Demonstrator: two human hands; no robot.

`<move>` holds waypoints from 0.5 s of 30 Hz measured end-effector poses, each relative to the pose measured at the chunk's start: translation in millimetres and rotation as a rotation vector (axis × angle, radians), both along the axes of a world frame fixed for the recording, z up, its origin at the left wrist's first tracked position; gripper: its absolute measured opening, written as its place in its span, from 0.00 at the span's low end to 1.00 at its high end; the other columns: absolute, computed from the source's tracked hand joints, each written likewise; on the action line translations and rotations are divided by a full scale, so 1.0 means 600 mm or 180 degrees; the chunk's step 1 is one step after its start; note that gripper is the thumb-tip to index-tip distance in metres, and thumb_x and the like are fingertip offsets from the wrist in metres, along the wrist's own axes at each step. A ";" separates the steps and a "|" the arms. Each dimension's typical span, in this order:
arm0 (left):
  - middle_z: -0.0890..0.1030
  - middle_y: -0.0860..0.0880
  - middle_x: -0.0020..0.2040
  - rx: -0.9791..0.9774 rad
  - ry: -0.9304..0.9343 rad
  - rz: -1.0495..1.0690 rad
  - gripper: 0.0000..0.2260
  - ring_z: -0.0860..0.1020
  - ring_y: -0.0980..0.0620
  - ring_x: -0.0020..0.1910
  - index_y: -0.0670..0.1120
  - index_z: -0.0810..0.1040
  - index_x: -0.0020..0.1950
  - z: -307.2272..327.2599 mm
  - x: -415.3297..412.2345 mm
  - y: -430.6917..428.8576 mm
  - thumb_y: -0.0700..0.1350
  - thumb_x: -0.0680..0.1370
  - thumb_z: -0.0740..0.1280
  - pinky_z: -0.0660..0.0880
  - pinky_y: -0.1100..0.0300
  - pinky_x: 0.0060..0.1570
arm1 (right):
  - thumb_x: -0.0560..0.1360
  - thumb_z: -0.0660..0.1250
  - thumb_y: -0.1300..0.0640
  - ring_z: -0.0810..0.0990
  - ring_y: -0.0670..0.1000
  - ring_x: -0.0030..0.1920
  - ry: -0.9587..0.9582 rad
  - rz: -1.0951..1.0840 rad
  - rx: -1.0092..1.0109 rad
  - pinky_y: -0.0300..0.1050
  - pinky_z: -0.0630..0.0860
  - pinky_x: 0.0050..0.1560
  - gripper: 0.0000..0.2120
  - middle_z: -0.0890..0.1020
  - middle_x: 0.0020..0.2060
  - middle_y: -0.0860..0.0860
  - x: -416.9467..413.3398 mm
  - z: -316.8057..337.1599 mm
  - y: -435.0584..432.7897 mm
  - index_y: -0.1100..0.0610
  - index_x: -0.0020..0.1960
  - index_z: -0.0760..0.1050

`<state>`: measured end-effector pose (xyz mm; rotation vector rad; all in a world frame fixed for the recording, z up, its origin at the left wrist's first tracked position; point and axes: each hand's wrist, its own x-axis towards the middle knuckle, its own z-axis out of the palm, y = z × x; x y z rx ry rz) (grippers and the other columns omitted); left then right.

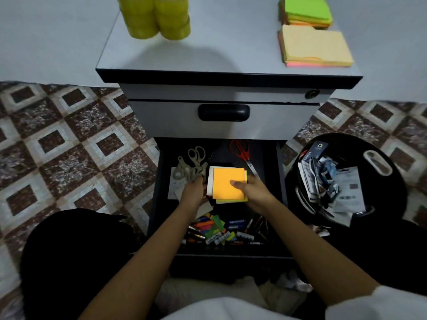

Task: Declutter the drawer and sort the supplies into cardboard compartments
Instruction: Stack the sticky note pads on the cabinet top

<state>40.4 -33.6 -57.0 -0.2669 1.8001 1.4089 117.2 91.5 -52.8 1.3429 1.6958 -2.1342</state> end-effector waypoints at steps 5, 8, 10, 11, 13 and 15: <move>0.73 0.42 0.64 -0.0361 0.0457 -0.0832 0.21 0.74 0.43 0.59 0.44 0.66 0.71 0.023 0.042 0.025 0.54 0.83 0.52 0.71 0.54 0.56 | 0.79 0.58 0.59 0.71 0.48 0.37 -0.0151 0.0332 0.0460 0.41 0.68 0.34 0.08 0.72 0.40 0.51 0.016 0.039 -0.034 0.55 0.58 0.63; 0.73 0.51 0.55 -0.0495 0.0569 -0.0866 0.22 0.74 0.50 0.52 0.42 0.56 0.75 0.031 0.060 0.021 0.47 0.83 0.55 0.69 0.59 0.45 | 0.80 0.57 0.57 0.71 0.51 0.49 -0.0202 0.0667 0.0899 0.40 0.61 0.39 0.21 0.70 0.50 0.54 0.025 0.053 -0.043 0.63 0.69 0.56; 0.73 0.49 0.62 -0.0054 0.0285 -0.0619 0.18 0.73 0.44 0.61 0.42 0.63 0.72 0.034 0.054 0.012 0.43 0.82 0.58 0.71 0.55 0.55 | 0.79 0.60 0.52 0.70 0.54 0.63 -0.0153 0.0861 0.1113 0.38 0.65 0.50 0.29 0.69 0.64 0.56 0.037 0.064 -0.041 0.63 0.73 0.52; 0.74 0.45 0.64 0.0146 0.0140 -0.0565 0.16 0.74 0.43 0.62 0.40 0.67 0.69 0.041 0.049 0.006 0.42 0.82 0.58 0.72 0.51 0.58 | 0.78 0.62 0.49 0.63 0.54 0.70 -0.0073 0.1045 0.1296 0.41 0.65 0.59 0.35 0.62 0.71 0.56 0.047 0.068 -0.037 0.61 0.75 0.48; 0.75 0.41 0.63 0.0283 0.0057 -0.0526 0.15 0.75 0.40 0.60 0.39 0.68 0.67 0.054 0.043 -0.003 0.40 0.81 0.59 0.73 0.46 0.59 | 0.72 0.67 0.41 0.50 0.52 0.76 0.0097 0.1688 0.1916 0.47 0.55 0.72 0.48 0.49 0.76 0.52 0.067 0.086 -0.026 0.57 0.77 0.39; 0.73 0.39 0.64 0.0286 0.0169 -0.0565 0.17 0.74 0.39 0.61 0.37 0.65 0.69 0.062 0.043 -0.008 0.40 0.81 0.59 0.72 0.44 0.60 | 0.65 0.71 0.35 0.43 0.51 0.76 0.0002 0.2574 0.2784 0.54 0.48 0.74 0.57 0.43 0.76 0.50 0.078 0.103 -0.017 0.54 0.76 0.35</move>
